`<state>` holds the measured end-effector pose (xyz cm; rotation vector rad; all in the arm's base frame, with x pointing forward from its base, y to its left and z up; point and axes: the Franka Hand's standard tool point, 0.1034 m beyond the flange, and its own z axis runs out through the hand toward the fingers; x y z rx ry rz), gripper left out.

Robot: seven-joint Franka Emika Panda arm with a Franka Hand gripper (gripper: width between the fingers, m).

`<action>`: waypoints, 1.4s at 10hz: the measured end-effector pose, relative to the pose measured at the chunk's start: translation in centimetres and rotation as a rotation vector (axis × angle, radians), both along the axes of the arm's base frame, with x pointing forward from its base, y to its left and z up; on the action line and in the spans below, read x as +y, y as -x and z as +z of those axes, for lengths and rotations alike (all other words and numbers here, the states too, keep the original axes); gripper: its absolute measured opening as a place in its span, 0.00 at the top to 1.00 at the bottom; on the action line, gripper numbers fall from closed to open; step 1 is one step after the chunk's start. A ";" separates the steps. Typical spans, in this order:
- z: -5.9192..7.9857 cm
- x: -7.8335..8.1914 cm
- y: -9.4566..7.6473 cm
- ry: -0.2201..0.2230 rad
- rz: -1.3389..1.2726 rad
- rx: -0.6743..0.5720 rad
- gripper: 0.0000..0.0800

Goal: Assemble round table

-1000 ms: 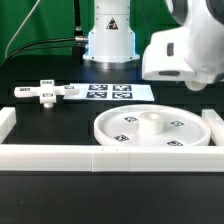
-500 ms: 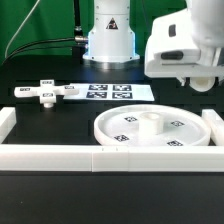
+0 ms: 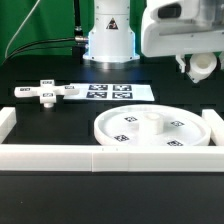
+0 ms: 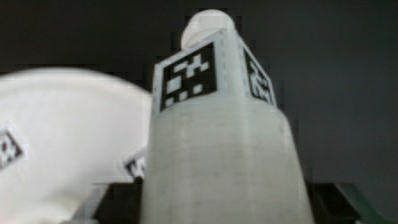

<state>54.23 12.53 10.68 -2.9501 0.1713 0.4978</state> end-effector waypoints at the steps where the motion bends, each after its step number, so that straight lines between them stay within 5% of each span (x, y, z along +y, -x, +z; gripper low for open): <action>1: -0.3 0.1 -0.1 0.005 -0.007 -0.075 0.49; 5: -0.2 0.2 -0.9 0.026 -0.003 -0.364 0.49; 8: 1.1 -1.8 -2.4 0.044 0.018 -0.585 0.49; 10: 1.1 -1.6 -2.5 0.043 -0.010 -0.721 0.49; 14: 0.5 -3.1 -2.1 0.071 0.156 -0.761 0.49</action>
Offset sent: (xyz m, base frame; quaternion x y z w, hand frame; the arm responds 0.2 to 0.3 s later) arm 0.0000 0.0000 0.0000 0.0000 0.1938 0.0000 0.9810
